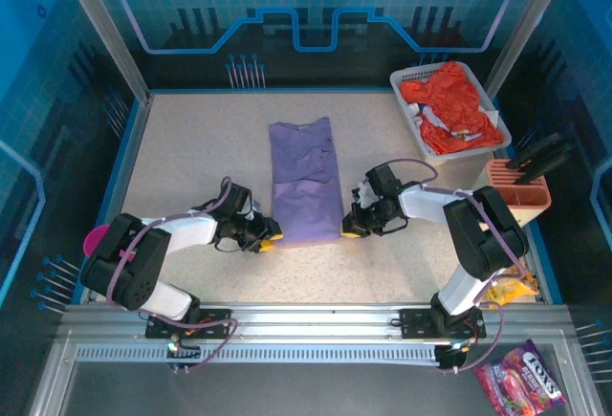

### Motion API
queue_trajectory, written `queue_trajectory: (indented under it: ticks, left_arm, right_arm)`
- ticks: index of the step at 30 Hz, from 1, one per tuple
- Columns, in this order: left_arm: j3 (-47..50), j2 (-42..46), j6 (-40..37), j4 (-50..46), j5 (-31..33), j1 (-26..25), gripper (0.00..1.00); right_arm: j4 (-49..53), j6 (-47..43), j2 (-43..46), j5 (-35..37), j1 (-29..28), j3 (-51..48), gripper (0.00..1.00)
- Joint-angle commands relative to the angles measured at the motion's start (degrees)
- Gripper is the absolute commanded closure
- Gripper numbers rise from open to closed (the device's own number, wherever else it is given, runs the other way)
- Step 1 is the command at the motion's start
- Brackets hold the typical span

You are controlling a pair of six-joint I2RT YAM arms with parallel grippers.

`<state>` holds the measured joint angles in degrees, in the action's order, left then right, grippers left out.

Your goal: Fold and stack the t-shirts

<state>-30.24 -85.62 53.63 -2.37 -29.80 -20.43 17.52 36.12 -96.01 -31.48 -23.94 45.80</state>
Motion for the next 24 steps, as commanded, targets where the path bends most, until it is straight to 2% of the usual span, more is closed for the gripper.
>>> queue_trajectory:
  ticks: [1, 8, 15, 24]
  left_arm:
    - [0.4, -5.5, -0.7, 17.9, 2.4, -1.5, 0.67]
    - [0.1, -5.5, -0.8, 18.3, 2.6, -1.5, 0.69]
    - [0.0, -5.6, -1.3, 18.2, 3.5, -1.7, 0.76]
    - [-1.9, -3.2, -3.0, 11.6, 6.1, -3.6, 0.99]
  right_arm:
    - [1.4, -0.8, -0.4, -0.3, 0.6, 0.0, 1.00]
    - [1.5, -0.8, 0.1, -0.1, 0.7, 0.0, 1.00]
    - [0.9, -0.3, 0.2, -0.3, 0.8, -0.1, 1.00]
    - [3.0, 0.4, 3.3, 0.9, 0.5, -0.7, 1.00]
